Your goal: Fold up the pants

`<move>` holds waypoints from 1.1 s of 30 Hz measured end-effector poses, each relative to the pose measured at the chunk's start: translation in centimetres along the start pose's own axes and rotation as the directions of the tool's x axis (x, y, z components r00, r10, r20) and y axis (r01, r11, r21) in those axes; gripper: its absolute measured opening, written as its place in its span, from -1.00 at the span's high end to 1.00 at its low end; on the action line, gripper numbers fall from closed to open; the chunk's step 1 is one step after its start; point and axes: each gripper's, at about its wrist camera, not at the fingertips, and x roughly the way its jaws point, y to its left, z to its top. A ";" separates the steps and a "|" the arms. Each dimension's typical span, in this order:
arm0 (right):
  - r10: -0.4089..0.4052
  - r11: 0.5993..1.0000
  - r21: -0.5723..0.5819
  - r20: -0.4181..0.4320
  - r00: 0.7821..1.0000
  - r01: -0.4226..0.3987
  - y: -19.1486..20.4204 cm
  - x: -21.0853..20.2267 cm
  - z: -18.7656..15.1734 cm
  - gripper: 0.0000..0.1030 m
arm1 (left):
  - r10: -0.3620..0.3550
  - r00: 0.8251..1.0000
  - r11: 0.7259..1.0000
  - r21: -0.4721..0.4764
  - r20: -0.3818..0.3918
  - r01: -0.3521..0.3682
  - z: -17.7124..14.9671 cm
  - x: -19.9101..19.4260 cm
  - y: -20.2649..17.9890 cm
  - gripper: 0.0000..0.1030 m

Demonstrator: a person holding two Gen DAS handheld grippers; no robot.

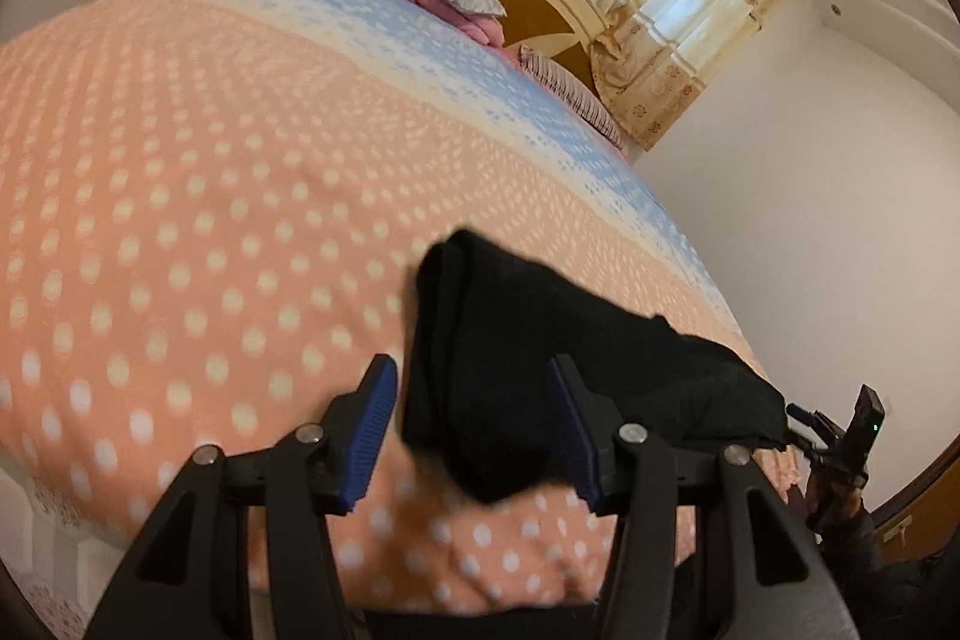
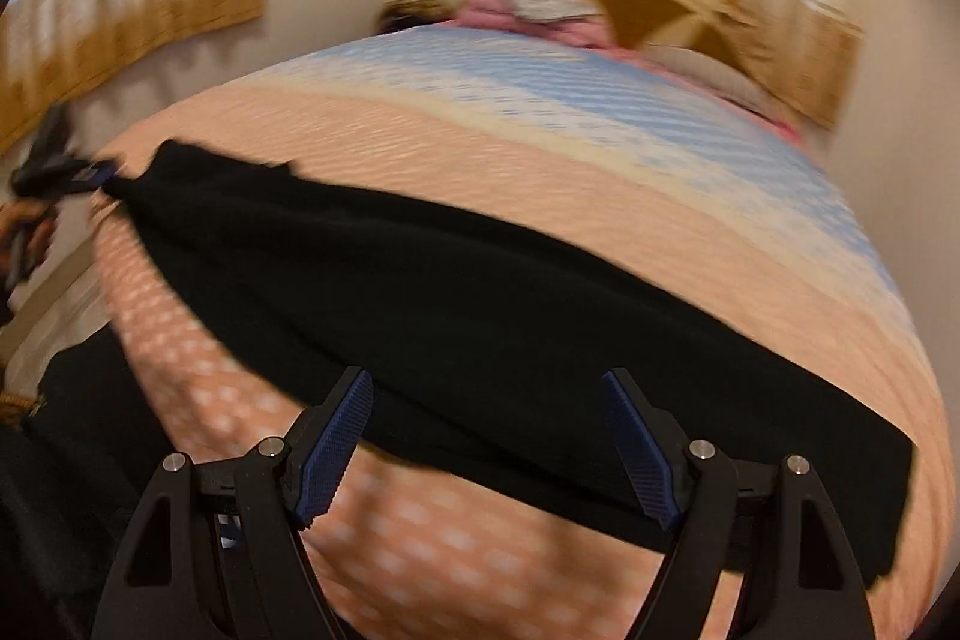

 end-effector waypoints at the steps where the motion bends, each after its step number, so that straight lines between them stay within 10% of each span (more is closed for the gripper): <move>1: 0.026 1.000 -0.018 -0.008 1.000 -0.026 1.1 0.7 0.3 -0.53 | 0.006 1.000 1.000 0.012 -0.002 -0.006 0.8 0.5 -0.1 -0.06; 10: 0.113 0.992 -0.058 -0.018 0.993 -0.114 4.7 1.9 0.4 -0.53 | -0.019 0.995 1.000 0.009 -0.101 0.020 3.6 4.1 0.2 -0.06; 20: 0.103 0.994 0.033 -0.015 0.995 -0.103 3.9 2.5 0.6 -0.53 | 0.032 0.998 0.991 0.130 -0.059 -0.024 3.7 3.2 -2.2 0.83; 27: 0.110 0.994 0.026 -0.003 0.994 -0.109 5.2 3.1 1.2 -0.53 | 0.024 0.999 0.992 0.126 0.033 -0.028 7.4 2.7 -2.8 0.86; 33: 0.118 0.993 -0.004 0.019 0.993 -0.118 7.0 3.1 1.9 -0.53 | 0.040 0.999 0.994 0.099 -0.036 -0.037 8.0 4.4 -1.6 0.87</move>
